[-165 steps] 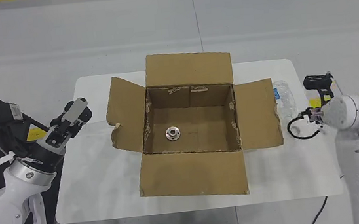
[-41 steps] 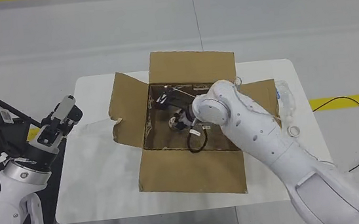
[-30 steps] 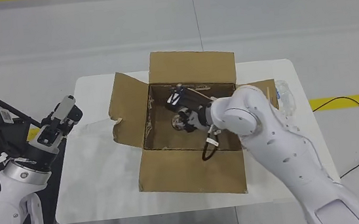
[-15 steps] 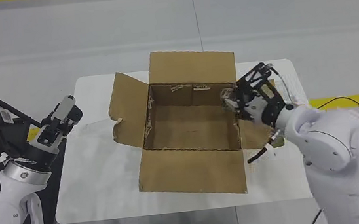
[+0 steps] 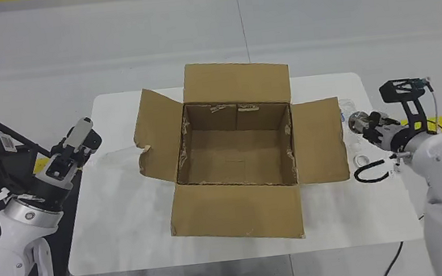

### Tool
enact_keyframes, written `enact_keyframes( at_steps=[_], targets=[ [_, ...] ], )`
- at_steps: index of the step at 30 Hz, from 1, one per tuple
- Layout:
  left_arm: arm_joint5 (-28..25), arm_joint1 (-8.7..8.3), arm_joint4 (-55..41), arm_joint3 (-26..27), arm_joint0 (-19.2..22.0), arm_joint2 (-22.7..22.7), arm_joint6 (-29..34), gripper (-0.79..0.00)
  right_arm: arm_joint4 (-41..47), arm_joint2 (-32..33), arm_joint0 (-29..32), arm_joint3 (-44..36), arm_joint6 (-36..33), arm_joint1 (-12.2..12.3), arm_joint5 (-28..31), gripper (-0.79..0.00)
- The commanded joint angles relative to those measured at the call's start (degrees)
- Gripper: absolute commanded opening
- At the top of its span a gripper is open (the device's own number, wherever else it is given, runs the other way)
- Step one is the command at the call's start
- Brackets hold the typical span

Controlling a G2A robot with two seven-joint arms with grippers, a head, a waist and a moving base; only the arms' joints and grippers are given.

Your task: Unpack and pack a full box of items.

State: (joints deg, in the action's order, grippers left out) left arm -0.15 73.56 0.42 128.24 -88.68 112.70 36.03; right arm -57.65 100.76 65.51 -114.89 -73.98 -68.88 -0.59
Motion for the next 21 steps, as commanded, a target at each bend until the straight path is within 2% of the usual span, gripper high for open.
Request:
enact_keyframes(
  at_steps=[1, 3, 7, 21],
  targets=[
    [0.0, 0.0, 0.0, 0.0, 0.0, 0.0, 0.0, 0.0, 1.0, 1.2, -0.8, 4.6, -0.1, 0.2, 0.2, -0.785],
    [0.0, 0.0, 0.0, 0.0, 0.0, 0.0, 0.0, 0.0, 3.0, 2.3, -2.1, 9.2, 0.6, 0.5, 1.5, -0.785],
    [0.0, 0.0, 0.0, 0.0, 0.0, 0.0, 0.0, 0.0, 0.8, 2.8, -4.2, 15.9, 0.8, 1.1, 1.0, -0.785],
    [0.0, 0.0, 0.0, 0.0, 0.0, 0.0, 0.0, 0.0, -7.4, -3.7, -13.1, 33.8, 1.4, 2.0, -1.6, -0.785]
  ],
)
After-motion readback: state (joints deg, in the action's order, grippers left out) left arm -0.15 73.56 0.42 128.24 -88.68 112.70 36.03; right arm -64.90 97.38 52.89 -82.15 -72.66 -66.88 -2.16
